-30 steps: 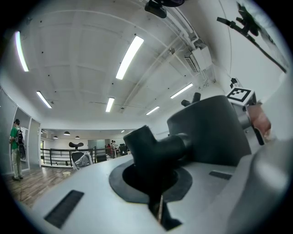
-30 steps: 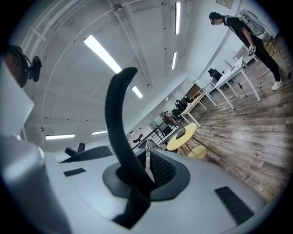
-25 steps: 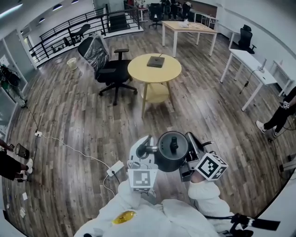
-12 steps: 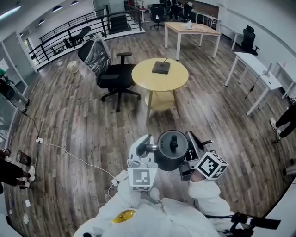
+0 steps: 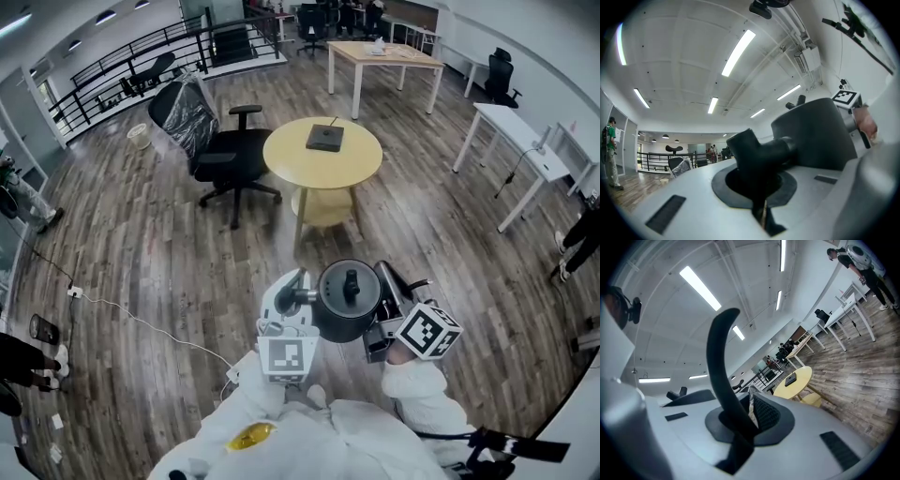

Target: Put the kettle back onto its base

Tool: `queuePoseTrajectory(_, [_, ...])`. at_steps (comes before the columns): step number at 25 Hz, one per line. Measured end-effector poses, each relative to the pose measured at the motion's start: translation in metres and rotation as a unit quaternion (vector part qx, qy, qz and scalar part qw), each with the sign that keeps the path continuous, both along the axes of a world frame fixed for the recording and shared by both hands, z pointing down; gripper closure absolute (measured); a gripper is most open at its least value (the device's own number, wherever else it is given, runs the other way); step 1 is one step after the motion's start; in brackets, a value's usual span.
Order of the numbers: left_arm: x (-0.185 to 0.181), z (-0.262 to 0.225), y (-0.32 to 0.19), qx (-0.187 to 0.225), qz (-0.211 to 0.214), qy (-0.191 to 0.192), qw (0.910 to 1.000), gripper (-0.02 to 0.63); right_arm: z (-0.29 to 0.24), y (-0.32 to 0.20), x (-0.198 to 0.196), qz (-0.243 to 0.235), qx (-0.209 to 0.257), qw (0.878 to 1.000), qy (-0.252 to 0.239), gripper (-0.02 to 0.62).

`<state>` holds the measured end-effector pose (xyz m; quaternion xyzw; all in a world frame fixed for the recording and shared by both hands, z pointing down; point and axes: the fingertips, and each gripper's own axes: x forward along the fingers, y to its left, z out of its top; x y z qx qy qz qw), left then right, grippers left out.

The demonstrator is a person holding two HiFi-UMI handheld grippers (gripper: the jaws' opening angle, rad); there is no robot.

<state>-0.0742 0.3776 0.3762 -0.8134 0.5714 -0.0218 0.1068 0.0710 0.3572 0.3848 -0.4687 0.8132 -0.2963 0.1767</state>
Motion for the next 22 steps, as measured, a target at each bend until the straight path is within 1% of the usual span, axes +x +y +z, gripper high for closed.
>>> queuePoseTrajectory(4, [-0.007,0.006,-0.009,-0.003,-0.001,0.006,1.0,0.609,0.002,-0.008,-0.005,0.001,-0.003,1.0,0.004,0.563])
queuePoseTrajectory(13, [-0.012,0.017,-0.035,-0.005,-0.009,0.005,0.9999,0.609,0.004,-0.035,-0.009,-0.002,-0.004,1.0,0.001,0.563])
queuePoseTrajectory(18, [-0.019,0.006,-0.057,0.002,-0.016,0.003,0.9999,0.609,0.002,-0.061,-0.017,-0.01,0.002,1.0,-0.003,0.563])
queuePoseTrajectory(22, [-0.025,0.01,-0.081,0.0,-0.026,0.006,0.9996,0.609,0.004,-0.087,-0.023,-0.022,0.0,1.0,-0.004,0.563])
